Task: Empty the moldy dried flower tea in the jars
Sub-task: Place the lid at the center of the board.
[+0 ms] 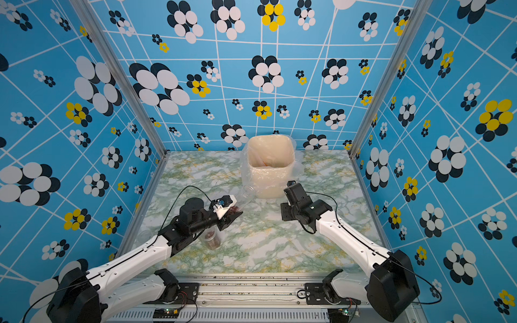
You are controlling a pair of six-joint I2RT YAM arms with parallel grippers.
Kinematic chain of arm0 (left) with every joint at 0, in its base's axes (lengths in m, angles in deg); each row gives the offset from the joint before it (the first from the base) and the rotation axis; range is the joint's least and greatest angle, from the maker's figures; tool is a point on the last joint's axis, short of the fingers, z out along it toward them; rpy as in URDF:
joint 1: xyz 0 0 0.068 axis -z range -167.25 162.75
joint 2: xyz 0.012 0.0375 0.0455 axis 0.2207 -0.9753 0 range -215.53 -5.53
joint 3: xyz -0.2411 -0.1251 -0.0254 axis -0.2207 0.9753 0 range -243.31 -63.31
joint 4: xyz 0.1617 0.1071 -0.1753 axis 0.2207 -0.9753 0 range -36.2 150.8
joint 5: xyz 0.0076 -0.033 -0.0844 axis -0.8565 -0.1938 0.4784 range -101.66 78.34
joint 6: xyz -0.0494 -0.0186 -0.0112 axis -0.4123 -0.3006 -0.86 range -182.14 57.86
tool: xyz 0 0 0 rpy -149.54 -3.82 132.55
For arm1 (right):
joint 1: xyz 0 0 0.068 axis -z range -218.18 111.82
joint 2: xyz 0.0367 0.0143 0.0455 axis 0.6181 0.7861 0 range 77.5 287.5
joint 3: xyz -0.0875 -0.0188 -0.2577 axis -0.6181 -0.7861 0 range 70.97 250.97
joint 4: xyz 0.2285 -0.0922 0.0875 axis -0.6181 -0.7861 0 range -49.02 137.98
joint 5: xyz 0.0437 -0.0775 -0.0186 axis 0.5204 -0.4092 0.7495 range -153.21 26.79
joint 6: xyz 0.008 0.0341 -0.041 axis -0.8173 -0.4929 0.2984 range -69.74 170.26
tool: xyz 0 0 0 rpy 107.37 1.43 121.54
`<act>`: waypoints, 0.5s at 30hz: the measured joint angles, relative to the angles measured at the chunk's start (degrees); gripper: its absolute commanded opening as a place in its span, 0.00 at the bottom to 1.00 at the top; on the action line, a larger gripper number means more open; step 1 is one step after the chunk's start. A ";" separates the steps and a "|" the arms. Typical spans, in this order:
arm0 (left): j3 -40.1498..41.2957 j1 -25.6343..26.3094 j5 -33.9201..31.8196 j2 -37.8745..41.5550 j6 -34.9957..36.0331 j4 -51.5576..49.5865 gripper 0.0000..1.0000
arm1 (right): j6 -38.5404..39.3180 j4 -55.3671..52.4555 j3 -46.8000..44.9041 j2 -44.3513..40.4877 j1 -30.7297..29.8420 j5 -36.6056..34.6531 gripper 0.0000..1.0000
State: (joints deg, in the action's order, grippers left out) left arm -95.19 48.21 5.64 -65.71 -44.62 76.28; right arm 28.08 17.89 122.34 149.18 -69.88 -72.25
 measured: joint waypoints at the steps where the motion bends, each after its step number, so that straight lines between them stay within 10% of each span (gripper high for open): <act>1: 0.00 0.00 -0.04 0.15 0.00 0.02 0.02 | -1.42 1.33 -1.29 0.00 0.66 -0.61 0.23; 15: 0.00 0.00 -0.02 0.33 -0.02 0.07 0.02 | -13.22 15.17 -5.18 12.81 6.16 -0.02 0.29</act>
State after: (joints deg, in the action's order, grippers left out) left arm -95.19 48.21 5.62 -65.38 -44.65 76.35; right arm 14.86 33.06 117.16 161.98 -63.72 -72.27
